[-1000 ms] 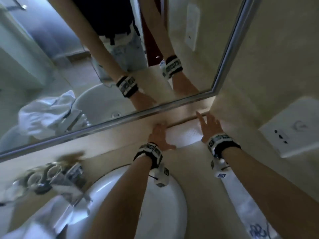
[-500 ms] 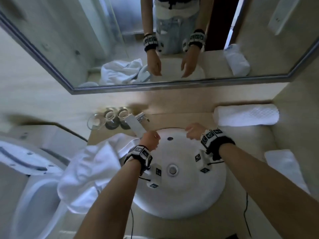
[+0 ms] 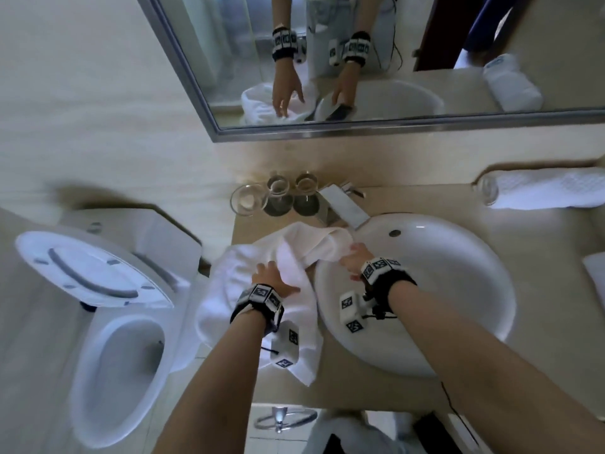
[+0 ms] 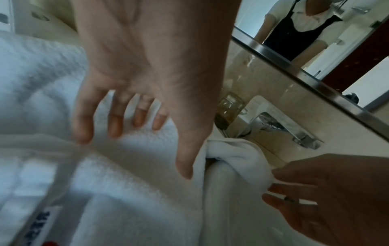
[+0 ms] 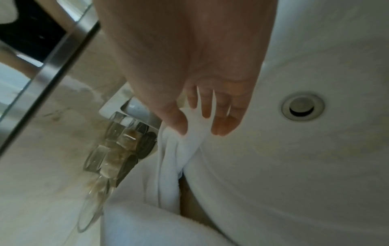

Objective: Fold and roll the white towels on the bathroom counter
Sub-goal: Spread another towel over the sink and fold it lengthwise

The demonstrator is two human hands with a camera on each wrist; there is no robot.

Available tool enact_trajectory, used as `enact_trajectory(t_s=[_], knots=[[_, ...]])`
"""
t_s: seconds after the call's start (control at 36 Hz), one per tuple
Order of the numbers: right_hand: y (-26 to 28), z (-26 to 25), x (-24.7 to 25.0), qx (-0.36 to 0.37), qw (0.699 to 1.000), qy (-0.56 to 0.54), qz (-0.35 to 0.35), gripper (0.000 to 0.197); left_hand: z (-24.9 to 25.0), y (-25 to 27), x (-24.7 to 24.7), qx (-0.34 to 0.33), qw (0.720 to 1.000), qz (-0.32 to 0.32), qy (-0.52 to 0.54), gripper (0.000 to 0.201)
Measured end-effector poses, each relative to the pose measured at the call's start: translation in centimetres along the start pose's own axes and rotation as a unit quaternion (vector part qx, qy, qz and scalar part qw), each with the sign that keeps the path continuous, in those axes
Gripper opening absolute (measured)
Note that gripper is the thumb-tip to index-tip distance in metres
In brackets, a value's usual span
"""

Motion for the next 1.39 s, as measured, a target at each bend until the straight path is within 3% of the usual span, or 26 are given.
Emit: enact_trajectory(t_s=[0.11,0.19,0.25,0.33,0.42,0.53,0.61,0.75,0.83,0.89,0.94,1.06,1.14,1.22,1.28,1.33,1.39], knots=[[-0.8,0.1,0.3,0.001,0.996,-0.033,0.082,0.076,-1.3,-0.3,-0.8,0.08,0.994,-0.06,0.053,0.121],[-1.4,0.2,0.3,-0.015,0.996,-0.034,0.076,0.073,-1.0,-0.5,-0.9,0.089,0.991,-0.072,0.074,0.123],[-1.0,-0.2,0.2,-0.025,0.996,-0.054,0.059,0.062,-0.5,-0.6,-1.0,0.081,0.993,-0.059,0.062,0.118],[0.3,-1.5,-0.2,0.009,0.998,-0.046,0.052,0.027,0.4,-0.3,-1.7,0.083,0.996,-0.007,0.038,0.118],[1.2,-2.0,-0.5,0.005,0.998,-0.039,0.057,0.014,1.4,1.0,-2.7,0.092,0.996,0.017,0.004,0.12],[2.8,-3.1,0.7,0.019,0.996,-0.012,0.09,0.025,1.9,1.7,-3.4,0.108,0.993,0.039,0.013,0.1],[3.9,-3.4,2.4,0.071,0.989,0.044,0.126,0.032,2.2,1.9,-2.8,0.099,0.994,0.038,0.014,0.076],[4.8,-2.4,4.7,0.063,0.976,-0.032,0.207,0.031,2.7,1.0,-1.4,-0.015,1.0,0.006,-0.005,0.034],[5.3,-1.9,6.2,0.084,0.966,-0.043,0.241,0.029,2.5,1.7,0.6,-0.041,0.998,-0.014,-0.053,0.047],[5.6,-1.5,7.2,0.086,0.965,-0.043,0.244,0.03,1.8,1.0,2.5,-0.015,0.997,-0.002,-0.079,0.058],[6.2,-1.2,8.2,0.085,0.969,-0.045,0.227,0.025,1.1,0.4,4.0,0.015,0.998,0.023,-0.058,0.046],[7.9,-1.9,9.3,0.127,0.979,-0.033,0.156,0.021,1.6,1.8,7.3,0.021,0.985,0.169,-0.01,0.034],[9.6,-3.3,9.2,0.197,0.974,-0.011,0.112,0.013,4.6,3.0,7.5,-0.102,0.981,0.167,-0.002,0.033],[11.6,-4.9,8.9,0.239,0.965,0.031,0.105,0.017,9.8,5.3,5.6,-0.242,0.957,-0.031,0.156,0.039],[12.6,-5.9,8.8,0.266,0.957,0.053,0.099,0.026,13.0,7.9,5.3,-0.291,0.925,-0.102,0.223,0.044],[14.0,-6.6,9.1,0.282,0.95,0.081,0.104,0.028,15.5,9.7,5.7,-0.308,0.915,-0.096,0.244,0.049],[14.6,-6.9,10.1,0.313,0.937,0.095,0.123,0.032,17.0,10.5,5.9,-0.31,0.922,-0.049,0.225,0.053]])
Point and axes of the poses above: each hand's wrist, its own y-axis away from the middle knuckle, its own x-axis out of the back of the hand, z = x × y, the point moved 4 cm from there along -y, towards the middle knuckle, and after that the axes turned 6 degrees about y, right-handed, at the moved point
